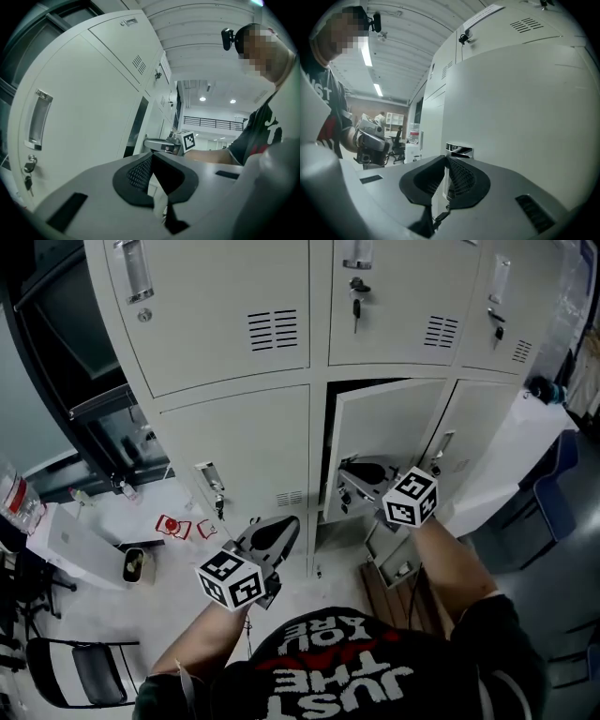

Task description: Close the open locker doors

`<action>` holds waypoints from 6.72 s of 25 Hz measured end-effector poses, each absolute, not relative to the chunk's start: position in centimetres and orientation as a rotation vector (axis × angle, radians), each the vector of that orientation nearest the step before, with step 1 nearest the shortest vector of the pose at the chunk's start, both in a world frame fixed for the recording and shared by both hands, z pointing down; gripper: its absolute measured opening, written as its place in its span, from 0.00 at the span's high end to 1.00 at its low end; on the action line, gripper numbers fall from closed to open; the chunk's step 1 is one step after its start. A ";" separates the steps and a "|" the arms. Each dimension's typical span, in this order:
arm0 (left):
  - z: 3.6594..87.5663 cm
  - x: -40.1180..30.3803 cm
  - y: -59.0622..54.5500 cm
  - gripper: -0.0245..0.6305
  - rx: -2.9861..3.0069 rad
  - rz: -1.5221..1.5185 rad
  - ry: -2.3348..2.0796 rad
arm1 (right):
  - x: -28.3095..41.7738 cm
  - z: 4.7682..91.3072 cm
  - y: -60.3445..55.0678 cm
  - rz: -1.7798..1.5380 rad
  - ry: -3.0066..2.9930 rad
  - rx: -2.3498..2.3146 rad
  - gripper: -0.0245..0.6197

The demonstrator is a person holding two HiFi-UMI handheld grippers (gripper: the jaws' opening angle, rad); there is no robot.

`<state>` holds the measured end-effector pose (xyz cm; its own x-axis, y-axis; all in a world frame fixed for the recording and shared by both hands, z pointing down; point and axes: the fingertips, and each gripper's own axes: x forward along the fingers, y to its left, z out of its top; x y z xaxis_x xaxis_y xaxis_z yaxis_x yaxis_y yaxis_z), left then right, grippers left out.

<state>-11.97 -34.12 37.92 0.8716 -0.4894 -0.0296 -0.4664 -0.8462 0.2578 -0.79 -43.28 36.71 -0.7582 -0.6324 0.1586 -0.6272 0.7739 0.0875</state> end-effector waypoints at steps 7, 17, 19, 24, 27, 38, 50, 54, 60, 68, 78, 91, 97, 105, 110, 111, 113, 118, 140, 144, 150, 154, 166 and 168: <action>38.3 -13.9 -35.2 0.95 2.798 -0.142 -0.695 | -1.3 36.7 -46.1 -0.042 -2.724 1.164 0.87; 39.0 -16.1 -35.7 0.95 2.784 -0.150 -0.686 | -1.4 36.7 -48.4 -0.031 -2.666 1.298 0.87; 39.1 -16.5 -35.6 0.95 2.781 -0.148 -0.687 | -1.4 36.7 -48.4 -0.034 -2.666 1.302 0.87; 39.2 -17.4 -35.7 0.95 2.775 -0.154 -0.702 | -1.4 36.7 -48.5 -0.045 -2.670 1.313 0.87; 39.2 -17.6 -35.5 0.95 2.774 -0.157 -0.703 | -1.4 36.7 -48.4 -0.043 -2.671 1.320 0.87; 39.8 -17.6 -34.6 0.95 2.761 -0.148 -0.694 | -1.0 37.8 -48.3 0.073 -2.686 1.385 0.87; 40.0 -18.4 -34.4 0.95 2.749 -0.162 -0.714 | 0.6 39.6 -46.8 0.162 -2.610 1.469 0.87; 40.0 -18.6 -34.6 0.95 2.745 -0.172 -0.727 | 0.8 39.2 -44.9 0.148 -2.613 1.489 0.87; 40.1 -18.4 -34.7 0.95 2.755 -0.176 -0.735 | -0.9 39.1 -39.7 0.089 -2.679 1.428 0.87; 40.8 -17.7 -34.5 0.95 2.740 -0.180 -0.699 | -2.1 41.6 -34.7 0.138 -2.750 1.389 0.87; 41.1 -16.8 -34.4 0.95 2.728 -0.177 -0.712 | -1.9 41.5 -33.8 0.143 -2.771 1.351 0.87; 43.9 -10.0 -32.3 0.95 2.762 -0.065 -0.764 | 7.1 41.4 -31.6 0.143 -2.799 1.293 0.87; 46.8 -2.7 -29.5 0.95 2.768 0.031 -0.837 | 16.7 43.4 -29.8 0.187 -2.808 1.175 0.87; 52.4 6.7 -26.3 0.95 2.669 0.078 -0.945 | 27.7 51.7 -28.4 0.267 -2.779 0.932 0.77; 55.7 10.4 -24.8 0.95 2.608 0.148 -0.989 | 30.7 58.6 -27.7 0.267 -2.738 0.748 0.75; 56.3 11.0 -24.6 0.95 2.601 0.169 -0.994 | 31.0 60.0 -27.5 0.283 -2.728 0.712 0.74; 57.5 11.8 -24.2 0.95 2.584 0.212 -1.002 | 31.2 62.8 -27.1 0.320 -2.704 0.638 0.72; 60.7 13.2 -23.5 0.95 2.526 0.302 -1.007 | 30.5 68.9 -25.7 0.333 -2.636 0.489 0.69; 69.7 15.5 -20.6 0.95 2.428 0.413 -0.894 | 25.6 79.5 -24.2 0.065 -2.431 0.171 0.69; 69.9 14.5 -20.3 0.95 2.419 0.401 -0.908 | 24.1 79.7 -23.9 0.064 -2.429 0.155 0.69; 70.1 12.5 -19.9 0.95 2.411 0.380 -0.918 | 20.9 80.1 -23.6 0.059 -2.424 0.129 0.69; 70.5 10.5 -19.8 0.95 2.399 0.363 -0.931 | 18.4 80.3 -23.7 0.055 -2.422 0.121 0.69; 71.7 2.8 -19.4 0.95 2.386 0.348 -0.934 | 12.8 82.8 -26.1 0.095 -2.348 0.228 0.69; 71.8 1.6 -19.3 0.95 2.385 0.348 -0.937 | 11.7 82.8 -26.3 0.094 -2.352 0.231 0.69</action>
<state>1.64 -19.27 71.82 0.7239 -0.5470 0.4205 -0.6888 -0.6071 0.3961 11.68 -26.29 82.80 -0.6973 -0.1385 0.7033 -0.1941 0.9810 0.0007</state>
